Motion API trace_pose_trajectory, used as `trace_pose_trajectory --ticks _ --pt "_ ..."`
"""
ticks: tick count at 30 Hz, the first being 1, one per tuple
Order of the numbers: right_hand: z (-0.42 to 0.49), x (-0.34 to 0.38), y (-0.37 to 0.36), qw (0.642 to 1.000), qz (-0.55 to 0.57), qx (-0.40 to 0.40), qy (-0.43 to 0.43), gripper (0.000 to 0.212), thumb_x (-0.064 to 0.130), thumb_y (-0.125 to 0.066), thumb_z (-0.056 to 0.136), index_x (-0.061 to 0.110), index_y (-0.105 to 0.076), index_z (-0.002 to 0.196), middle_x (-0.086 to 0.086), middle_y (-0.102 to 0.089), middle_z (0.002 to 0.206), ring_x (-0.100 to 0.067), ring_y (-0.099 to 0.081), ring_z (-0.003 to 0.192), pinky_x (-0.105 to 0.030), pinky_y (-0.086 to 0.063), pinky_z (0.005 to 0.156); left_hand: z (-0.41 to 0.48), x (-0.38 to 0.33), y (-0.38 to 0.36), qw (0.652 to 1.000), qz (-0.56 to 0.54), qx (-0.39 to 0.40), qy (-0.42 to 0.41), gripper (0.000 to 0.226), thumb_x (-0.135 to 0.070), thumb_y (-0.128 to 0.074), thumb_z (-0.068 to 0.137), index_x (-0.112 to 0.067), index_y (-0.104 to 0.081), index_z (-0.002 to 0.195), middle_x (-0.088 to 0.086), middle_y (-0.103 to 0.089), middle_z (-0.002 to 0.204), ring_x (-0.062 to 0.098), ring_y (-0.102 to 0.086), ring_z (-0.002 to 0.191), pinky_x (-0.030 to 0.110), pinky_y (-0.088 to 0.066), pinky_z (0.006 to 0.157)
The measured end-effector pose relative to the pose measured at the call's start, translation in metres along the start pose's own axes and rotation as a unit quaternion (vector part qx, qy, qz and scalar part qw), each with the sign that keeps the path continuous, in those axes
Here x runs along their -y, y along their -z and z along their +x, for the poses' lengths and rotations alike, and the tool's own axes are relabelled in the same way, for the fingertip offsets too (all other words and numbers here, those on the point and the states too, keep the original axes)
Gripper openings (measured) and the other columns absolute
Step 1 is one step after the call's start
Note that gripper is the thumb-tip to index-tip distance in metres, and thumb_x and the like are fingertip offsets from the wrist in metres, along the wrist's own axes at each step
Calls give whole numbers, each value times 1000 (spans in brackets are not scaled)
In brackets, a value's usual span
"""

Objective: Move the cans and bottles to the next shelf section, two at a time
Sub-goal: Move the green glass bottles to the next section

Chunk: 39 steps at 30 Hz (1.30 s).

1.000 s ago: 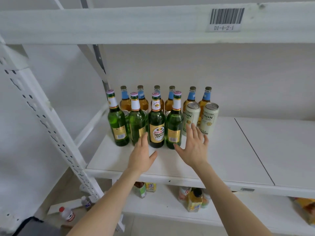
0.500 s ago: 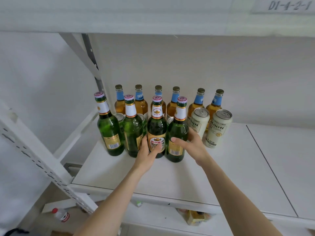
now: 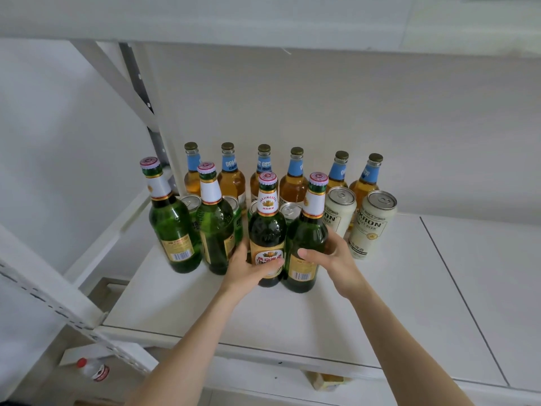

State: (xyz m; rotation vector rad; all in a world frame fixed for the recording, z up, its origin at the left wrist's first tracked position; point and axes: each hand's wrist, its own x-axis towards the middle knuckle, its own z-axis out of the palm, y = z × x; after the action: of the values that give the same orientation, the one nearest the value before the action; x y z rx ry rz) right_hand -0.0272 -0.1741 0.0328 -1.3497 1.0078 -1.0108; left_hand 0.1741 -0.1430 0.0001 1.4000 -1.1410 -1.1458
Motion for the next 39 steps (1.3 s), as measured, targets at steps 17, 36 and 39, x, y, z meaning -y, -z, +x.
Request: trace_pose_trajectory --ticks 17,36,39 --pt "-57 -15 3 974 122 -90 -165 74 53 -82 63 12 -62 120 -14 -74 106 -35 -71 100 -56 -54 93 -71 -1 -3 989 -86 -5 122 39 -27 -75 81 -24 -60 116 -2 -72 108 15 -67 100 27 -52 77" --pt "-142 7 -5 966 160 -80 -185 74 56 -77 65 10 -63 120 -11 -72 97 -28 -70 87 -46 -56 90 -153 -19 5 985 -101 46 131 23 -31 -64 88 -18 -62 106 8 -73 93 27 -68 91 40 -54 83" --pt "-157 13 -5 967 164 -88 -173 75 56 -80 64 10 -63 120 -10 -72 96 -28 -70 86 -45 -56 89 -165 -21 6 986 -96 55 126 23 -32 -64 88 -18 -62 106 7 -73 95 25 -69 91 39 -54 81"
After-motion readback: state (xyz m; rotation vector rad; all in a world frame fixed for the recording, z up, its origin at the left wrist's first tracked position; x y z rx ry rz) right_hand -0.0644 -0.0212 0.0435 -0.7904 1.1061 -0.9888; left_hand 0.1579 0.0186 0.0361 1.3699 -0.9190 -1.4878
